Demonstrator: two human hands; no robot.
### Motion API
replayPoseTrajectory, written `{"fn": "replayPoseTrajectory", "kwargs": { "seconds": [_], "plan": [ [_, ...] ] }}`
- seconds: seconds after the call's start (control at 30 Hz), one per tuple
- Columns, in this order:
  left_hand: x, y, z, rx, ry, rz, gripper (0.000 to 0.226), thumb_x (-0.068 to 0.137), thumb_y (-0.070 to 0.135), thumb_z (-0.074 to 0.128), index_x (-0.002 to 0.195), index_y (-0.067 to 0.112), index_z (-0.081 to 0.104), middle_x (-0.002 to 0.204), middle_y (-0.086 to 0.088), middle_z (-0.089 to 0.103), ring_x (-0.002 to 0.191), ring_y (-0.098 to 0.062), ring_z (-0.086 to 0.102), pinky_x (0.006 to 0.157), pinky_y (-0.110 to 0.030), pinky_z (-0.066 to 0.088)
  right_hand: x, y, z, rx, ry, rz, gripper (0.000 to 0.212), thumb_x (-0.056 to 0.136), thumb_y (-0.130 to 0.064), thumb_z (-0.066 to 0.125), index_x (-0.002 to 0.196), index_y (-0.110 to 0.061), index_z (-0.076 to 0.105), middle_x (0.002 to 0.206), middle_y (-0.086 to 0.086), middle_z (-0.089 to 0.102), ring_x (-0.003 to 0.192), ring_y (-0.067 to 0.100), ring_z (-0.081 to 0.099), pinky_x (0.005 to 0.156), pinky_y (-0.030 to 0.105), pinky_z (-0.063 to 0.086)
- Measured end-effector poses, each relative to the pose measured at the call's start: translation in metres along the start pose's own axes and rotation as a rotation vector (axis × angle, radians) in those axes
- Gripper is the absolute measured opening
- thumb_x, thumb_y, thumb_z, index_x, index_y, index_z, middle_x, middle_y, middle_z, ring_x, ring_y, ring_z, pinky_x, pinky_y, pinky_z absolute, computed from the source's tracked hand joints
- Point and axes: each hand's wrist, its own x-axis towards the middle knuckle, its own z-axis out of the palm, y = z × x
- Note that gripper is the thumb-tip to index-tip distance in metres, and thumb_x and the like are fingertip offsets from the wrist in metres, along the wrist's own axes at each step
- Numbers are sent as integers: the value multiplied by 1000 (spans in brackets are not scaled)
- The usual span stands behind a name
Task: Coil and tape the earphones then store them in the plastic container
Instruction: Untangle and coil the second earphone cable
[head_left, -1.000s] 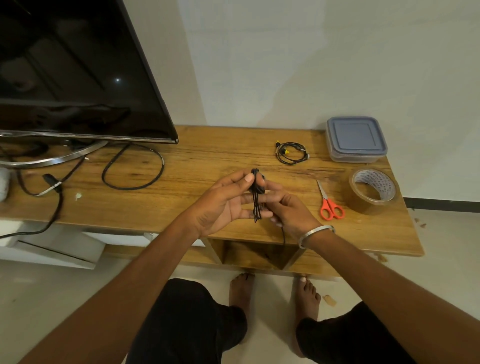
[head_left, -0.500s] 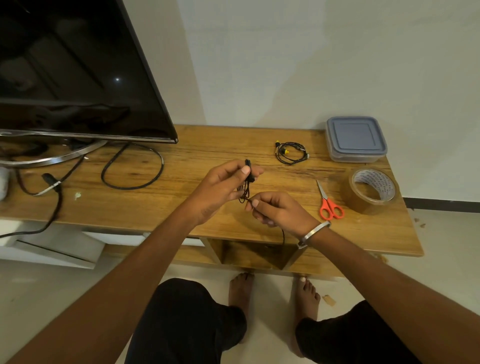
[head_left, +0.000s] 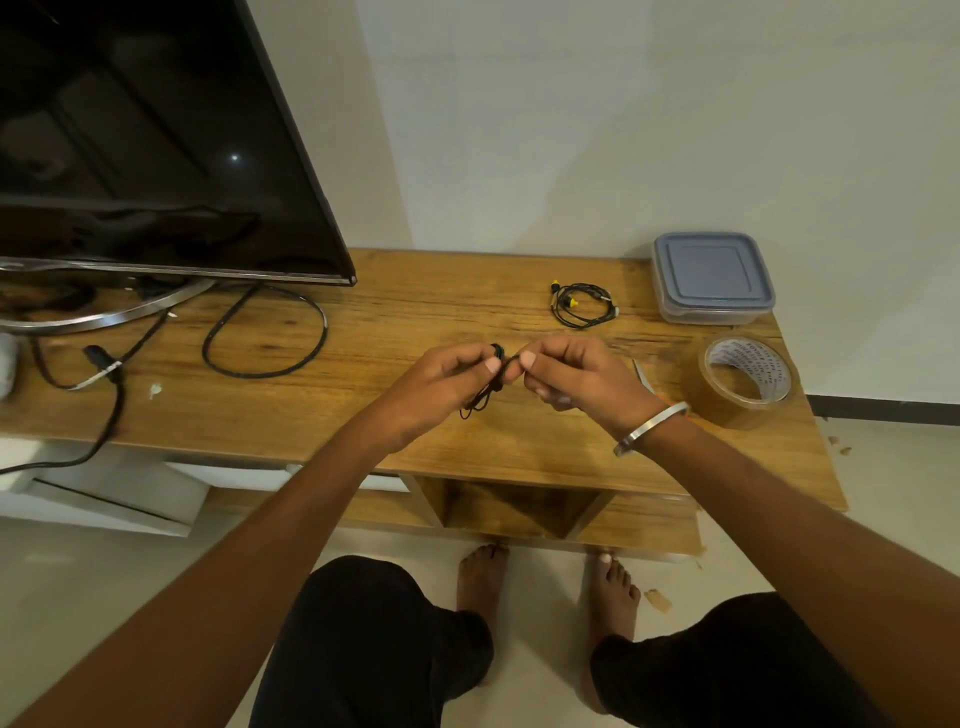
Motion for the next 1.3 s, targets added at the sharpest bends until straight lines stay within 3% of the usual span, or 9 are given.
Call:
{"fn": "replayPoseTrajectory", "kwargs": {
  "seconds": [0.07, 0.23, 0.4, 0.6, 0.77, 0.97, 1.1, 1.2, 1.3],
  "plan": [
    [-1, 1, 0, -42, -38, -31, 21, 100, 27, 51, 91, 29, 70, 98, 3, 64, 100, -22, 55, 93, -46, 45, 0, -2, -1, -28, 23, -5, 26, 97, -14, 48, 92, 5, 66, 59, 4, 45, 46, 7, 33, 44, 20, 22],
    [0, 4, 1, -86, -125, -114, 24, 102, 21, 45, 88, 19, 64, 105, 1, 68, 119, -23, 60, 100, -55, 47, 2, -6, -1, -188, 147, -53, 22, 94, -13, 55, 87, 5, 65, 50, -14, 55, 45, -1, 44, 46, 10, 33],
    [-3, 8, -1, -102, -259, -169, 24, 93, 38, 49, 83, 28, 67, 118, -1, 70, 121, -21, 60, 99, -56, 48, 7, -2, -3, -201, 208, -63, 19, 86, -12, 65, 87, 7, 66, 50, -12, 52, 46, -2, 45, 47, 7, 35],
    [-3, 5, -2, -285, -311, -172, 25, 96, 30, 45, 96, 9, 58, 127, -18, 64, 126, -35, 55, 101, -68, 39, 8, 7, -6, -117, 232, -30, 15, 86, -12, 65, 89, 3, 65, 55, -8, 52, 44, -1, 43, 45, 10, 34],
    [-3, 12, 0, -434, -267, -95, 22, 97, 25, 43, 89, 8, 54, 126, -27, 60, 125, -40, 55, 98, -68, 41, 8, 23, -5, -51, 233, -29, 11, 92, -12, 56, 86, -9, 65, 56, -8, 51, 43, 3, 36, 42, 17, 30],
    [-2, 25, 4, -586, -218, 0, 22, 99, 24, 40, 88, 10, 53, 132, -35, 49, 127, -47, 49, 98, -70, 41, 3, 40, 3, -37, 178, -1, 29, 98, -8, 46, 106, -24, 69, 72, 22, 53, 49, 12, 38, 45, 23, 32],
    [1, 28, 5, -561, -121, 63, 25, 103, 22, 36, 91, 10, 54, 132, -28, 54, 127, -39, 53, 101, -63, 41, -2, 46, 13, -87, 119, 32, 20, 98, -10, 47, 100, -9, 67, 57, -9, 53, 48, 6, 41, 45, 20, 35],
    [2, 24, 6, -532, -34, 77, 26, 104, 21, 34, 92, 11, 55, 133, -24, 57, 127, -33, 55, 103, -61, 41, -2, 46, 19, -90, 109, 36, 23, 98, -9, 46, 103, 4, 64, 55, -12, 53, 47, 6, 41, 45, 19, 36],
    [1, 17, 8, -528, 25, 101, 24, 104, 22, 34, 94, 11, 54, 136, -23, 55, 130, -30, 52, 106, -60, 39, -2, 38, 23, -49, 93, 34, 22, 98, -10, 46, 103, -3, 66, 62, -5, 55, 49, 9, 44, 45, 21, 38]
  ]
}}
